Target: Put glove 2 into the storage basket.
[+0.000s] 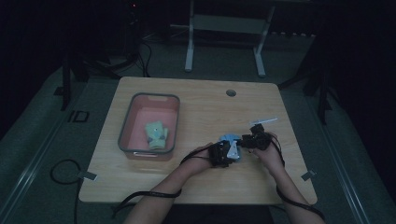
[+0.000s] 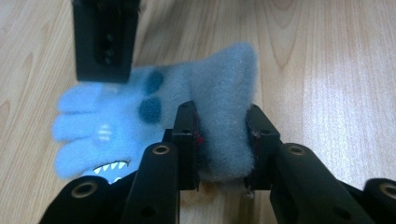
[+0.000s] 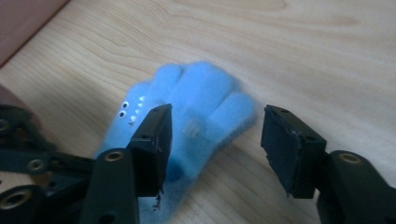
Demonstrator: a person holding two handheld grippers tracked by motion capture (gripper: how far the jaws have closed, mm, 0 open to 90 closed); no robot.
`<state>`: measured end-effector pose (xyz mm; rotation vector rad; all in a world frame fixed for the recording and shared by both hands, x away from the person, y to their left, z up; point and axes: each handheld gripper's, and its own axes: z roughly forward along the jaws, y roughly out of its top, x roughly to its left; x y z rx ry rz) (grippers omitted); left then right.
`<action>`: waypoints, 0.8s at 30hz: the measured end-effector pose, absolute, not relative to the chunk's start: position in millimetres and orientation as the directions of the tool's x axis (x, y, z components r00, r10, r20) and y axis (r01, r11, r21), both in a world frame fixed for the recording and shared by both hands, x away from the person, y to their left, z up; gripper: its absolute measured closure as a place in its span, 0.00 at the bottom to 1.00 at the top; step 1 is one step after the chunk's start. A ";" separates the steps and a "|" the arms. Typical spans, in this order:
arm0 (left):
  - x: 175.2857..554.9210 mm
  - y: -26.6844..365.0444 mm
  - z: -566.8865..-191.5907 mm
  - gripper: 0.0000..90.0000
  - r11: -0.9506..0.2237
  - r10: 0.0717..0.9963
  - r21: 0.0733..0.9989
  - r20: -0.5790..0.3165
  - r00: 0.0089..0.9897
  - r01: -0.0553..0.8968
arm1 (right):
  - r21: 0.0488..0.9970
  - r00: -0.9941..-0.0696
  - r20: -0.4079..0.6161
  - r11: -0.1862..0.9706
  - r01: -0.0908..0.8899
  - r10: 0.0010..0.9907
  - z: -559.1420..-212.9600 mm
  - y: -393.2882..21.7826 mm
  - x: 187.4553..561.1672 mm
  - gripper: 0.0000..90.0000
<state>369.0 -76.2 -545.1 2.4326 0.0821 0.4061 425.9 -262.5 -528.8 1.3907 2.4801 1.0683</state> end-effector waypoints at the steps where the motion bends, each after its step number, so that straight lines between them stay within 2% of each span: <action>1: 369.6 -75.7 -545.1 0.81 -0.779 0.159 0.626 0.264 0.951 -0.043 | 0.603 -0.576 0.240 0.345 0.719 0.781 -533.4 -260.1 427.0 0.45; 6: 371.3 -74.1 -545.6 0.82 -0.774 0.154 0.631 0.253 0.955 -0.043 | 0.578 -0.570 0.269 0.343 0.741 0.776 -539.0 -253.5 428.1 0.45; 9: 373.1 -73.2 -545.1 0.83 -0.776 0.147 0.629 0.244 0.958 -0.041 | 0.566 -0.600 0.296 0.369 0.737 0.744 -539.2 -243.4 428.7 0.60; 11: 373.5 -73.1 -544.5 0.83 -0.778 0.148 0.627 0.242 0.959 -0.038 | 0.550 -0.600 0.325 0.370 0.749 0.731 -539.8 -239.6 430.2 0.75; 13: 373.5 -72.4 -543.3 0.83 -0.777 0.159 0.629 0.232 0.960 -0.023 | 0.544 -0.613 0.335 0.384 0.746 0.716 -540.6 -235.9 431.2 0.80; 19: 373.1 -63.6 -532.7 0.84 -0.779 0.166 0.627 0.233 0.958 -0.017 | 0.567 -0.610 0.380 0.346 0.748 0.695 -533.5 -236.9 432.0 0.84; 24: 371.6 -55.7 -513.0 0.84 -0.777 0.172 0.629 0.247 0.954 -0.023 | 0.595 -0.629 0.371 0.344 0.726 0.684 -518.9 -232.2 430.1 0.84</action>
